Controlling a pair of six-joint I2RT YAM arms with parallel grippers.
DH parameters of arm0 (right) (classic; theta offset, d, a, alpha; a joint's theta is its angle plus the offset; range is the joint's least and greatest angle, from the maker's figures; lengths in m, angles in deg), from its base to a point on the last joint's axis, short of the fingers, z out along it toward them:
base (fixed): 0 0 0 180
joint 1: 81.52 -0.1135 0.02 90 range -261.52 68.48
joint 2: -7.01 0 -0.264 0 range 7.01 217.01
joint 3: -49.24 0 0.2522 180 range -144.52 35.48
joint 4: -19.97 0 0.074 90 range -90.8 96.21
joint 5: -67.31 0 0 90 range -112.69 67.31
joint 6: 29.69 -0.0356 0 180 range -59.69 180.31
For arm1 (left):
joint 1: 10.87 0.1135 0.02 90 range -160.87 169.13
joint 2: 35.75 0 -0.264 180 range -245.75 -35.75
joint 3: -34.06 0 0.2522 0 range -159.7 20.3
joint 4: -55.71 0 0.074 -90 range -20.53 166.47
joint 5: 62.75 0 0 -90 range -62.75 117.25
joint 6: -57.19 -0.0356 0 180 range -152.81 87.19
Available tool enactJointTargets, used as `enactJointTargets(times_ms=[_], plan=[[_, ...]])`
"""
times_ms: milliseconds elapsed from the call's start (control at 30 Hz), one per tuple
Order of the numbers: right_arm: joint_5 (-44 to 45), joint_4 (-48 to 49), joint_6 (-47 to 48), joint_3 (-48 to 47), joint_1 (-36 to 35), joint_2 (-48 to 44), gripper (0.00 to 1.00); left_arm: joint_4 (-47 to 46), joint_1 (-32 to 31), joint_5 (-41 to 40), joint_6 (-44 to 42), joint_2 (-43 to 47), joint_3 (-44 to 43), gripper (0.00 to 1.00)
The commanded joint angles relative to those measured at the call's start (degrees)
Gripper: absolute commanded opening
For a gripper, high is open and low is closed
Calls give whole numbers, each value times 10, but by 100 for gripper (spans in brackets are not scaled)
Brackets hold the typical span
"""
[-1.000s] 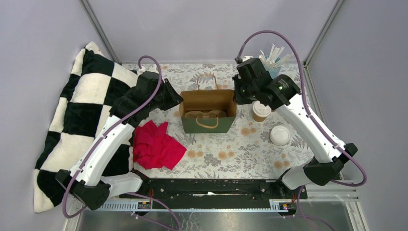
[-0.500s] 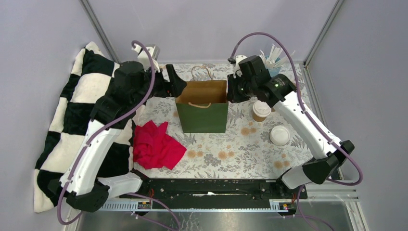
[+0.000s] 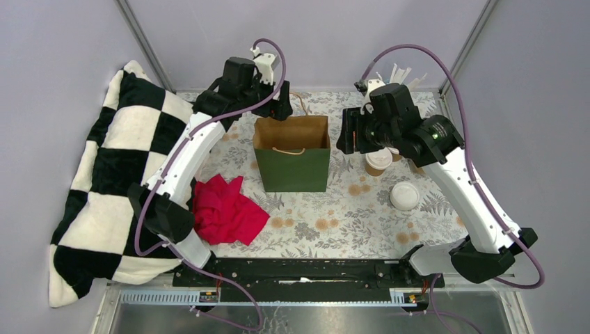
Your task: Pack the takeout coffee
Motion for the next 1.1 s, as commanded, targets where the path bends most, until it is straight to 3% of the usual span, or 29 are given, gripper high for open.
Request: enactJointTargets(times_ms=[0, 267, 433, 533, 700, 867, 1067], plan=[[12, -15, -12, 11, 2, -15, 62, -36, 9, 34, 3, 1, -53, 90], [28, -5, -17, 22, 13, -6, 80, -89, 10, 112, 19, 3, -30, 79], [30, -9, -14, -5, 16, 5, 92, -16, 10, 31, 101, 55, -28, 90], [31, -11, -10, -14, 18, 12, 99, 19, 10, -40, 129, 114, -7, 88], [59, -48, -12, -48, 36, 42, 100, 107, 11, -169, 160, 154, 29, 86], [93, -88, -5, -70, 86, 66, 100, 154, 13, -167, 177, 117, 23, 81], [28, -37, 25, 33, 214, 92, 100, 146, 14, -154, 182, 123, 33, 81]])
